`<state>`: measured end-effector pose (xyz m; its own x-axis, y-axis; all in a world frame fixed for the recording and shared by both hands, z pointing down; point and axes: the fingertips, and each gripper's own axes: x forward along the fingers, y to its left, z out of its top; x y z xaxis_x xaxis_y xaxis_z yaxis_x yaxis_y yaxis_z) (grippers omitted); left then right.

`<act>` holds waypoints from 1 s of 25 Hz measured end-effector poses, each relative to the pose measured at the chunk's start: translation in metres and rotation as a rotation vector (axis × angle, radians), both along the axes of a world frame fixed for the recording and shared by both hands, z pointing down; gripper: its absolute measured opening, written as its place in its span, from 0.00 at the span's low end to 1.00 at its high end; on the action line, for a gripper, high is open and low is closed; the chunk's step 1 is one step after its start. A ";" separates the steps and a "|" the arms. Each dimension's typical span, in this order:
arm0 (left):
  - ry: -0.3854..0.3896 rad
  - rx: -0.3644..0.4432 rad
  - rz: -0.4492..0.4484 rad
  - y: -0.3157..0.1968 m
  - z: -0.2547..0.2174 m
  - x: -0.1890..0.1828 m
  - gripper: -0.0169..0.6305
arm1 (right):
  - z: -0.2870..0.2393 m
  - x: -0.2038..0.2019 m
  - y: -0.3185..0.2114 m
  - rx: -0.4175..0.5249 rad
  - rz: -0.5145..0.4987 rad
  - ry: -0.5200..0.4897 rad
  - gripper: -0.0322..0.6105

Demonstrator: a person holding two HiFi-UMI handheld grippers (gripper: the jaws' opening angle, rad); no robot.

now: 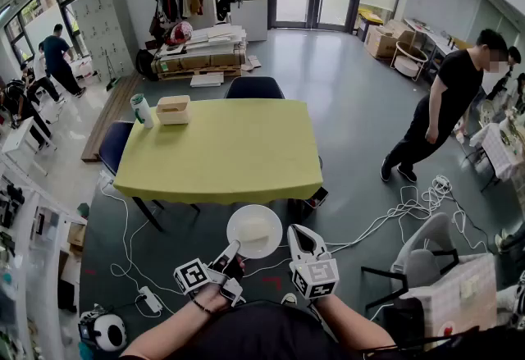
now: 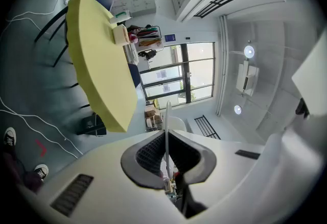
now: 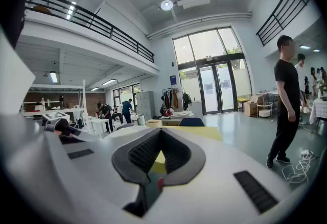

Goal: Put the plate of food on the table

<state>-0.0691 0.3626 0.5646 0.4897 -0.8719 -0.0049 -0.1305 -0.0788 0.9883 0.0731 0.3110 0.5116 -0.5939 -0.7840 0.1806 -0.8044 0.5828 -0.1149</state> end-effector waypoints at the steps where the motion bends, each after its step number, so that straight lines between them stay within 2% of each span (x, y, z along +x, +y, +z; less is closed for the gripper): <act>1: -0.001 0.001 0.000 0.002 0.001 -0.001 0.06 | 0.000 -0.001 0.002 0.003 0.000 0.003 0.07; 8: -0.026 -0.016 -0.003 0.008 0.007 -0.015 0.06 | 0.000 -0.010 0.005 0.007 0.017 0.007 0.07; 11: -0.065 -0.029 -0.001 0.008 0.011 -0.022 0.06 | 0.000 -0.012 0.004 0.008 0.032 0.011 0.07; 18: 0.001 -0.012 0.018 0.004 0.008 -0.037 0.06 | 0.001 -0.030 0.004 0.012 0.058 0.012 0.07; 22: -0.064 -0.031 0.032 0.003 0.016 -0.050 0.06 | 0.002 -0.039 0.005 0.009 0.077 0.009 0.07; 25: -0.045 -0.029 0.048 0.000 0.016 -0.056 0.06 | 0.004 -0.045 0.004 0.004 0.094 0.010 0.07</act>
